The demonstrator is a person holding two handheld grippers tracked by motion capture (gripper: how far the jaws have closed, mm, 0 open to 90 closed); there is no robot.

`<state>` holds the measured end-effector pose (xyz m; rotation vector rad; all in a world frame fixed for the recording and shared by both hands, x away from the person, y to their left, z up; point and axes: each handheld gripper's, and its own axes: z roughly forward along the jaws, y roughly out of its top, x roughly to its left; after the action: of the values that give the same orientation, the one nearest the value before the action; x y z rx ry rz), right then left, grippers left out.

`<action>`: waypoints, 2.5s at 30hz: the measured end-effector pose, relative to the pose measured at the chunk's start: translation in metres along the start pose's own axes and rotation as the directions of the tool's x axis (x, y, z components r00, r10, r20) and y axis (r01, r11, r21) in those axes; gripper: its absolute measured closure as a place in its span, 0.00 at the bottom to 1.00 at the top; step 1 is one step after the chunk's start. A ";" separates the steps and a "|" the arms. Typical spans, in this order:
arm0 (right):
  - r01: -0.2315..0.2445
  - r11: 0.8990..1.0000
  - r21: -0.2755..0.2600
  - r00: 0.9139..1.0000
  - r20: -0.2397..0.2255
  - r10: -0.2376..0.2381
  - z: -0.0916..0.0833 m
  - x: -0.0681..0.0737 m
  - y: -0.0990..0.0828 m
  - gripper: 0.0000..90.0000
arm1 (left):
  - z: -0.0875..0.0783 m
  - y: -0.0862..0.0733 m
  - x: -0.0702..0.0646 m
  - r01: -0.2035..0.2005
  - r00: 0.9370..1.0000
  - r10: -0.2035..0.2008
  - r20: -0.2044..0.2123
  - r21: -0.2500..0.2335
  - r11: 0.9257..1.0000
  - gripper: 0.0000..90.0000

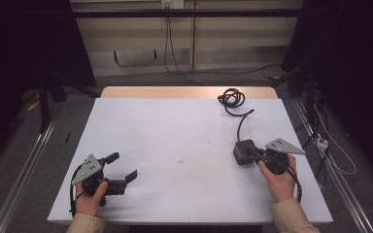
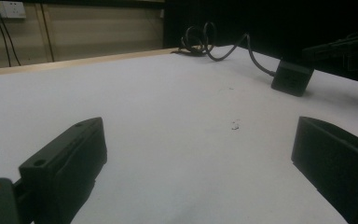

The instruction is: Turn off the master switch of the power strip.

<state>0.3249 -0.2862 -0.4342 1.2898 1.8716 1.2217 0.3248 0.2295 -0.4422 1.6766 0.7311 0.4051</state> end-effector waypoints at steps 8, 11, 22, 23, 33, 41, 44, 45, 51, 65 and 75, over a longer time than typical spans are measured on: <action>0.012 1.000 0.005 1.000 0.003 -0.012 0.000 0.000 0.000 1.00 | 0.000 0.000 0.000 0.001 1.000 -0.001 0.001 0.000 1.000 0.03; 0.018 1.000 0.006 1.000 0.005 -0.018 0.000 0.001 0.000 1.00 | 0.000 0.000 0.000 0.001 1.000 -0.001 0.001 -0.001 1.000 0.03; 0.014 1.000 0.006 1.000 0.001 -0.014 0.000 0.000 0.000 1.00 | -0.001 0.000 0.000 0.003 1.000 -0.003 0.000 -0.003 1.000 0.03; 0.013 1.000 0.003 1.000 -0.001 -0.013 0.000 0.000 0.000 1.00 | -0.001 0.000 0.000 0.004 1.000 -0.004 0.000 -0.004 1.000 0.03; 0.020 1.000 0.006 1.000 0.002 -0.020 0.000 0.000 0.000 1.00 | 0.000 0.000 0.000 0.004 1.000 -0.004 0.002 -0.007 1.000 0.03; 0.022 1.000 0.004 1.000 0.003 -0.022 0.000 0.001 0.000 1.00 | 0.000 0.000 0.000 0.002 1.000 -0.002 0.002 -0.007 1.000 0.03; 0.019 1.000 0.004 1.000 0.001 -0.019 0.000 0.000 0.000 1.00 | 0.000 0.000 0.000 0.003 1.000 -0.003 0.002 -0.007 1.000 0.03; 0.014 1.000 0.003 1.000 -0.001 -0.014 0.000 0.000 0.000 1.00 | 0.000 0.000 -0.001 0.002 1.000 -0.002 0.000 -0.004 1.000 0.03; 0.029 1.000 0.003 1.000 0.004 -0.029 0.000 0.001 0.000 1.00 | 0.000 0.000 -0.001 0.002 1.000 -0.002 -0.001 -0.003 1.000 0.03; 0.022 1.000 0.005 1.000 -0.002 -0.022 0.000 0.000 0.000 1.00 | 0.000 0.000 -0.001 0.001 1.000 -0.001 -0.003 -0.004 1.000 0.03; 0.017 1.000 0.006 1.000 -0.004 -0.017 0.000 0.000 0.000 1.00 | 0.000 0.000 -0.001 0.001 1.000 -0.001 -0.004 -0.004 1.000 0.03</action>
<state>0.3247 -0.2865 -0.4344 1.2723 1.8868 1.2117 0.3238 0.2286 -0.4422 1.6719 0.7334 0.4086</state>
